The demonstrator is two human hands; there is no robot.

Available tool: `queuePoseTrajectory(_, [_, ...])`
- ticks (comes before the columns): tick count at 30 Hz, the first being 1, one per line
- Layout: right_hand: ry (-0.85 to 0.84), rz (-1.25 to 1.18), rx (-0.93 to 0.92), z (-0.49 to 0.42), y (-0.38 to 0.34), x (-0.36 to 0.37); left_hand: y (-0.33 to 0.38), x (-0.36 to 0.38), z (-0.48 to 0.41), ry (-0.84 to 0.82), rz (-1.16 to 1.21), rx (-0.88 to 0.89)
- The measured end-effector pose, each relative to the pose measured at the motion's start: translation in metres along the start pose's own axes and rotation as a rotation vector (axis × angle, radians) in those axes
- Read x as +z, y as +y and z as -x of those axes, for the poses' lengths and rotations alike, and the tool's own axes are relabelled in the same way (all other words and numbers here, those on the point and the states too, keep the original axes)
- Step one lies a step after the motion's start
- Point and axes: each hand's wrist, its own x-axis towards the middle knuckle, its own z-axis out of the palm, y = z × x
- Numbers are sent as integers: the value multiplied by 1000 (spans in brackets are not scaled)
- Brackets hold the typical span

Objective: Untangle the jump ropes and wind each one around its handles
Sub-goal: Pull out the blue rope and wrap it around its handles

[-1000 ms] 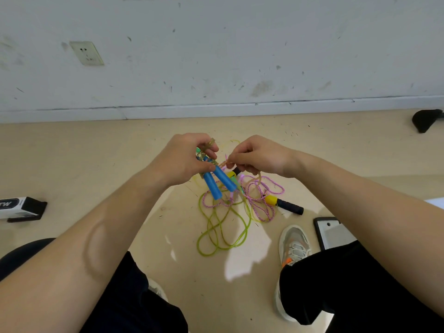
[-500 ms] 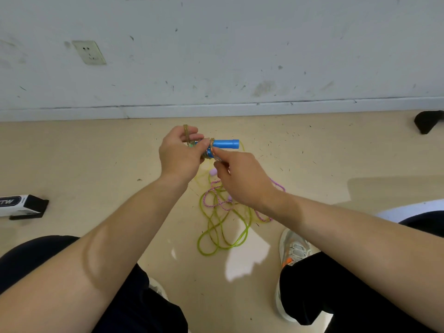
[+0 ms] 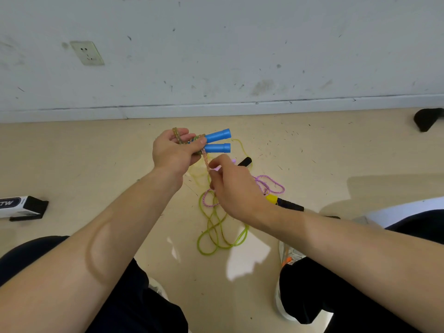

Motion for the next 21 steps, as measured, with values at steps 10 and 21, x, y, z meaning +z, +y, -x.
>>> queuePoseTrajectory(10, [-300,-428,147,-35,43,-30,16,-15,-3,-143,66,-43])
queuePoseTrajectory(21, [-334,439,-162,-50,44,-70,20,-17,-1,-441,-199,-62])
